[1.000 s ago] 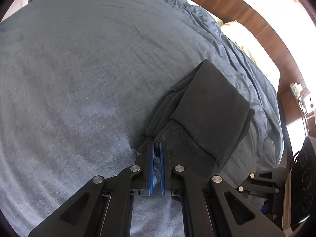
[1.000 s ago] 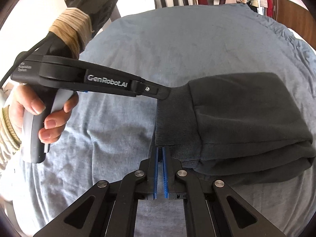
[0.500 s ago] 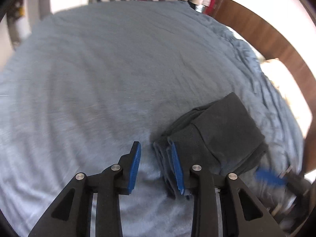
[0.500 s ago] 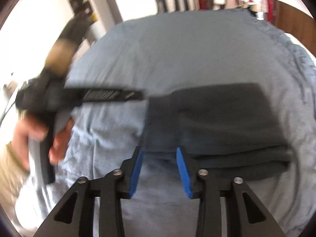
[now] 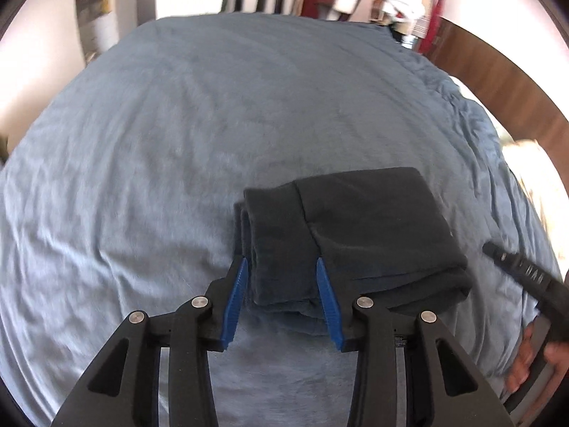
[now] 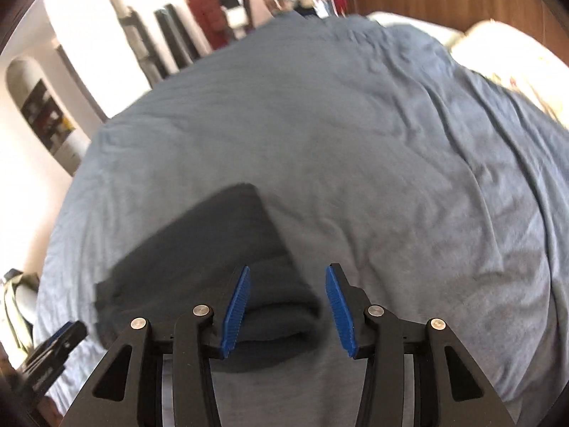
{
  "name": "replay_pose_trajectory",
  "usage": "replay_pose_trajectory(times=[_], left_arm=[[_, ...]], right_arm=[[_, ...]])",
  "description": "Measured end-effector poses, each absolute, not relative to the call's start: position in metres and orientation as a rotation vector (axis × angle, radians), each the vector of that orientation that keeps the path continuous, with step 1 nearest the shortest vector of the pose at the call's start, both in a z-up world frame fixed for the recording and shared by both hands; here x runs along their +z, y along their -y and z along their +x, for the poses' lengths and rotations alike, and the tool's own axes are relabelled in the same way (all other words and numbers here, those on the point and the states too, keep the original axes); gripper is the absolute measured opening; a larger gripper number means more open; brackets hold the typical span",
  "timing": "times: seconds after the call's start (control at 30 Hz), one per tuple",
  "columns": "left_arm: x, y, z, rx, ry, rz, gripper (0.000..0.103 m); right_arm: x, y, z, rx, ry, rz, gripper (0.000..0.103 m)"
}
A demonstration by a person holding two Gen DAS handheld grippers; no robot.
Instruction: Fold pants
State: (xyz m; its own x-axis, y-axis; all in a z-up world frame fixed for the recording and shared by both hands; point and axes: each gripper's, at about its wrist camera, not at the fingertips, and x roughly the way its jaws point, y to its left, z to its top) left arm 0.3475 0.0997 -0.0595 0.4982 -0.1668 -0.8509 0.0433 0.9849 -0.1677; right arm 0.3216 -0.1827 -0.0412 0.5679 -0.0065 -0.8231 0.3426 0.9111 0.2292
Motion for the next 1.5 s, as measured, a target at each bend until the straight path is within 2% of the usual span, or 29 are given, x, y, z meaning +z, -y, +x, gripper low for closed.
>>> replay_pose_trajectory(times=[0.13, 0.23, 0.53, 0.67, 0.73, 0.8, 0.9, 0.97, 1.0, 1.03, 1.1, 1.3, 1.37, 1.43, 1.47, 1.5], left_arm=[[-0.064, -0.095, 0.345, -0.094, -1.06, -0.152, 0.04], [-0.068, -0.091, 0.343, -0.074, -1.062, -0.156, 0.044], [-0.082, -0.098, 0.35, -0.022, -1.092, -0.144, 0.045], [-0.079, -0.098, 0.357, -0.056, -1.079, -0.185, 0.046], [-0.078, -0.099, 0.362, -0.072, -1.069, -0.204, 0.05], [-0.081, -0.1, 0.367, -0.085, -1.073, -0.221, 0.05], [-0.091, -0.102, 0.375, -0.097, -1.09, -0.232, 0.049], [-0.094, -0.101, 0.378, -0.09, -1.094, -0.211, 0.038], [-0.095, -0.1, 0.379, -0.071, -1.093, -0.184, 0.027], [-0.096, -0.101, 0.378, -0.05, -1.094, -0.157, 0.019], [-0.098, -0.106, 0.376, -0.039, -1.098, -0.163, 0.015], [-0.104, -0.109, 0.375, -0.039, -1.109, -0.165, 0.014], [-0.104, -0.109, 0.375, -0.026, -1.109, -0.15, 0.02], [-0.101, -0.107, 0.375, 0.003, -1.11, -0.117, 0.033], [-0.098, -0.107, 0.375, 0.019, -1.111, -0.098, 0.035], [-0.093, -0.106, 0.374, 0.033, -1.103, -0.081, 0.036]], right_arm=[[-0.055, 0.186, 0.323, -0.19, -1.0, 0.291, 0.045], [-0.063, 0.189, 0.319, -0.16, -1.032, 0.274, 0.045], [-0.09, 0.179, 0.328, -0.083, -1.111, 0.158, 0.043], [-0.091, 0.171, 0.332, -0.033, -1.101, 0.107, 0.028], [-0.091, 0.166, 0.333, -0.016, -1.098, 0.071, 0.026], [-0.091, 0.164, 0.334, 0.001, -1.097, 0.057, 0.019], [-0.091, 0.165, 0.335, 0.001, -1.104, 0.074, 0.014], [-0.088, 0.164, 0.334, -0.007, -1.098, 0.059, 0.011], [-0.084, 0.163, 0.332, -0.011, -1.091, 0.049, 0.011], [-0.081, 0.162, 0.33, -0.01, -1.087, 0.041, 0.011], [-0.076, 0.159, 0.327, -0.011, -1.085, 0.02, 0.01], [-0.083, 0.151, 0.322, 0.001, -1.131, -0.031, 0.01], [-0.085, 0.151, 0.324, 0.004, -1.144, -0.055, 0.011], [-0.083, 0.153, 0.325, -0.008, -1.151, -0.068, 0.014], [-0.08, 0.154, 0.324, -0.026, -1.163, -0.082, 0.019], [-0.078, 0.155, 0.323, -0.048, -1.167, -0.097, 0.03]])
